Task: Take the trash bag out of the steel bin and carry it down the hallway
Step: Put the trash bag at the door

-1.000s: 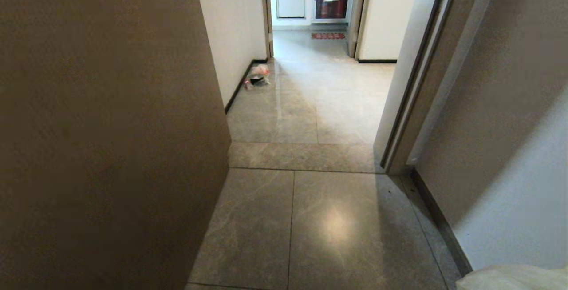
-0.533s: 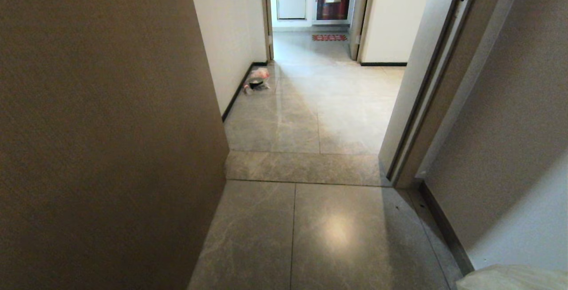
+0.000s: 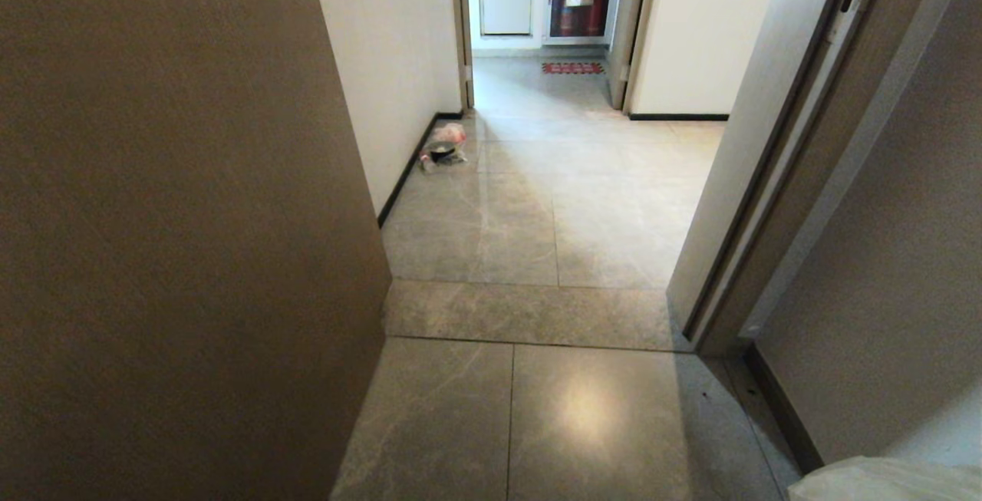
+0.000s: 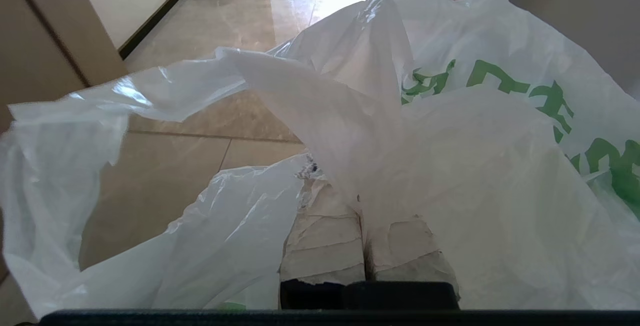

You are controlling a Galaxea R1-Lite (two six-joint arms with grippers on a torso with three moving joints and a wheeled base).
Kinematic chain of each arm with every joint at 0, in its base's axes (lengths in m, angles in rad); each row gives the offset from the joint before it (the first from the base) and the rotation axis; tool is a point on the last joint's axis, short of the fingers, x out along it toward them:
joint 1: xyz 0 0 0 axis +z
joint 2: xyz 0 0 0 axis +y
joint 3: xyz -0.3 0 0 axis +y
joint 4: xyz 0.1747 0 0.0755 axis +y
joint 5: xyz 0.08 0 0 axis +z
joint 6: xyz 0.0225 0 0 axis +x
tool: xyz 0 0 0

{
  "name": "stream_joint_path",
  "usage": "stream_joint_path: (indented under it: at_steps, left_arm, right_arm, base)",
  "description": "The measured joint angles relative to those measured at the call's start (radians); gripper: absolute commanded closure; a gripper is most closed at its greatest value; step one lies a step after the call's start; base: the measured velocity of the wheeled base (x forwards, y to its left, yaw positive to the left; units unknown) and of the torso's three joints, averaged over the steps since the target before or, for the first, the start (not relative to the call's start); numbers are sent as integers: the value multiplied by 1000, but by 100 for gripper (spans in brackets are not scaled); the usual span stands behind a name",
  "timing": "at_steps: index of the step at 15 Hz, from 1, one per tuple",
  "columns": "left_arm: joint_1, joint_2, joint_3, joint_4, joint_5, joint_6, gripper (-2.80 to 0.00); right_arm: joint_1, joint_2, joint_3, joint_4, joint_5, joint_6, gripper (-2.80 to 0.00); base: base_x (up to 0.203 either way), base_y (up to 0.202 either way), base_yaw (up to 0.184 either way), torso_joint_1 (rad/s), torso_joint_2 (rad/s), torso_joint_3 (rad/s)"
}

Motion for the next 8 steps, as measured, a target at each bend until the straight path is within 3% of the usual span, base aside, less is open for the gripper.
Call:
stream_joint_path:
  at_steps: [6,8]
  left_arm:
    - [0,0,0,2,-1,4,0]
    - [0,0,0,6,0,4,0]
  right_arm:
    - [0,0,0,0,0,0,0]
    - [0,0,0,0,0,0,0]
  base:
    - [184,0,0,4,2,3]
    - [0,0,0,0,0,0]
